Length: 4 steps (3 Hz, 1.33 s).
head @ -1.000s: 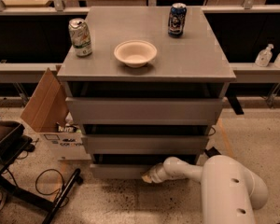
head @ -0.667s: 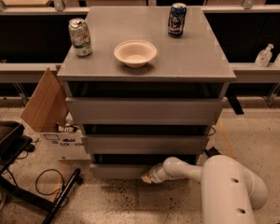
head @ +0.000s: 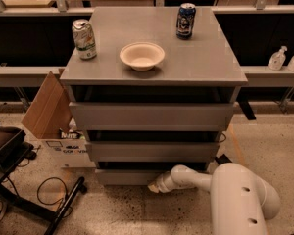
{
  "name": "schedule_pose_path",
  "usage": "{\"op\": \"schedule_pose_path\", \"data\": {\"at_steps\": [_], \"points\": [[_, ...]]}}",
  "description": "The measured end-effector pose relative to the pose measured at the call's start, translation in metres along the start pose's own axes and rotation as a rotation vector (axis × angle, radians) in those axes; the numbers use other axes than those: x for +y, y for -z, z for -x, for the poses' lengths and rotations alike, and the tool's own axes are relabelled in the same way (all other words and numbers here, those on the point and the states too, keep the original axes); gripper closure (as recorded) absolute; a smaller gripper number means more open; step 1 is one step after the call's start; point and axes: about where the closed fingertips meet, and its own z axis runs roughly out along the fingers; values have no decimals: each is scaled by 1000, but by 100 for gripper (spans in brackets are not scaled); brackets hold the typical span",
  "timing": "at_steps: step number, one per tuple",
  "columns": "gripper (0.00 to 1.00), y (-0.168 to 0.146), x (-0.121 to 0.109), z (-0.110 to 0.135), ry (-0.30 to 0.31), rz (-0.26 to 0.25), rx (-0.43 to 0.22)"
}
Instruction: Close bottom drawer
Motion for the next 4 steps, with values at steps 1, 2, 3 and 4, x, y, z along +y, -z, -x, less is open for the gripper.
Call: {"op": "schedule_pose_path", "data": {"at_steps": [1,2,3,4], "points": [[100,0,0,0,0,0,0],[100,16,5,-13,-4,-17,5],[84,14,15,-18,-2,-3,12],[53,12,17,-20,-3,0,14]]}}
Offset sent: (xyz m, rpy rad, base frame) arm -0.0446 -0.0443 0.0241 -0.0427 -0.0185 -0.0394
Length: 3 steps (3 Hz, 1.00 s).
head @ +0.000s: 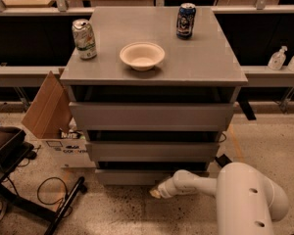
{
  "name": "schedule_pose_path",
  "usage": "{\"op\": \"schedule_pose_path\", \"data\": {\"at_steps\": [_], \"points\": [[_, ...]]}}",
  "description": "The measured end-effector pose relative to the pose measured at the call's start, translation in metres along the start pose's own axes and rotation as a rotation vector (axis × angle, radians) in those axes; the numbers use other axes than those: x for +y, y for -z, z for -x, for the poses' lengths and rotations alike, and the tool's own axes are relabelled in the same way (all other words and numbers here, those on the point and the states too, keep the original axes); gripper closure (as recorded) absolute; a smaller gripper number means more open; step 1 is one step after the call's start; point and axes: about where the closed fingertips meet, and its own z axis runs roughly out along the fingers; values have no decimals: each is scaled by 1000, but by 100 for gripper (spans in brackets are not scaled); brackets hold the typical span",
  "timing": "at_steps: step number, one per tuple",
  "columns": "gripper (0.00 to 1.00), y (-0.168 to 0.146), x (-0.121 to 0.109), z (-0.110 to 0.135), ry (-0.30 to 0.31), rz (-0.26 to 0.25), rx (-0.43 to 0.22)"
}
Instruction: Close bottom drawer
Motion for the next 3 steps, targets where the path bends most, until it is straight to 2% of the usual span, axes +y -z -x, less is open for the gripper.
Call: {"op": "schedule_pose_path", "data": {"at_steps": [2,3], "points": [[6,-3,3,-1,0,6,2],[0,-4,4,-1,0,7,3]]}}
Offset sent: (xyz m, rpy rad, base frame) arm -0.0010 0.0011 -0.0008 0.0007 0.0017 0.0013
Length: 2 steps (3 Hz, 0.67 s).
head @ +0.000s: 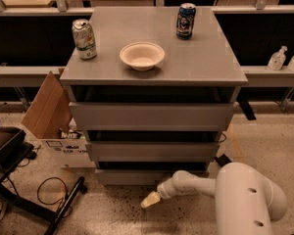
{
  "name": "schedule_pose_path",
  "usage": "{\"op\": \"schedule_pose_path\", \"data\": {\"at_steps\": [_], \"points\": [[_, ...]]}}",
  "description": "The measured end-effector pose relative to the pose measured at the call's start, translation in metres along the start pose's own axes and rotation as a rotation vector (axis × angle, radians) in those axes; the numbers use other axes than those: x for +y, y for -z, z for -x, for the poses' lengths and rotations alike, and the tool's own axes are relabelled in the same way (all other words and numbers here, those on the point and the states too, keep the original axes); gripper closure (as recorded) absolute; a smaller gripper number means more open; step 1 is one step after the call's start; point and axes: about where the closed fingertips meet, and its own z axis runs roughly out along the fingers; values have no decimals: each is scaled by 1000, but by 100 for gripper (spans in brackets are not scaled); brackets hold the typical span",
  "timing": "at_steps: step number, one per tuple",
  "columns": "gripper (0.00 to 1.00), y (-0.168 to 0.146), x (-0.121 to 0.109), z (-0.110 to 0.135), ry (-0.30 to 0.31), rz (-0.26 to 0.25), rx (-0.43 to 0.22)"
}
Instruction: Close bottom drawer
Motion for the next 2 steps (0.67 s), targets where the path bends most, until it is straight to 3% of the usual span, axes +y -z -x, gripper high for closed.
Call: {"op": "schedule_pose_path", "data": {"at_steps": [2], "points": [[0,1,0,4,22,11,1]]}}
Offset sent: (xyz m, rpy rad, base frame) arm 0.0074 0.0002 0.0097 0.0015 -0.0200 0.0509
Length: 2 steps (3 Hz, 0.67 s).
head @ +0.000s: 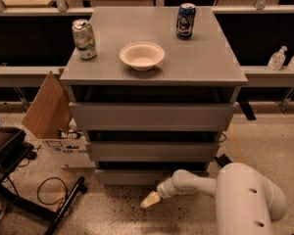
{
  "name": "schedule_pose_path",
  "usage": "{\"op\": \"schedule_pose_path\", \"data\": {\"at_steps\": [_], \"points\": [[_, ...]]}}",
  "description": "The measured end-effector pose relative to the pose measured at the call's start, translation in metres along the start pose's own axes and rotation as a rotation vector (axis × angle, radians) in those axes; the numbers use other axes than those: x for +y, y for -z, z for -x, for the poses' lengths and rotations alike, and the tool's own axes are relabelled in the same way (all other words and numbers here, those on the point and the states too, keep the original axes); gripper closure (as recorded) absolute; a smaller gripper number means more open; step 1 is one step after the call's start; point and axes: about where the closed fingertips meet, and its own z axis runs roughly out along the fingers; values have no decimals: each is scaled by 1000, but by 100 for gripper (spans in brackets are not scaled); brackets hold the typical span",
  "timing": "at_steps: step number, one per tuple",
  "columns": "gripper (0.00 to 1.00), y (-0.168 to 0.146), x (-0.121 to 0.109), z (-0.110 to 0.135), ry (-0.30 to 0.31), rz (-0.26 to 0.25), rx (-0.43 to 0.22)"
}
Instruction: Close bottom drawer
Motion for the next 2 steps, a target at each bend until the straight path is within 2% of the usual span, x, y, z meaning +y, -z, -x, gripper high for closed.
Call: {"op": "schedule_pose_path", "data": {"at_steps": [1,2], "points": [[14,-7,-8,6,36,26,29],[38,-15,-33,18,62,63,25]]}}
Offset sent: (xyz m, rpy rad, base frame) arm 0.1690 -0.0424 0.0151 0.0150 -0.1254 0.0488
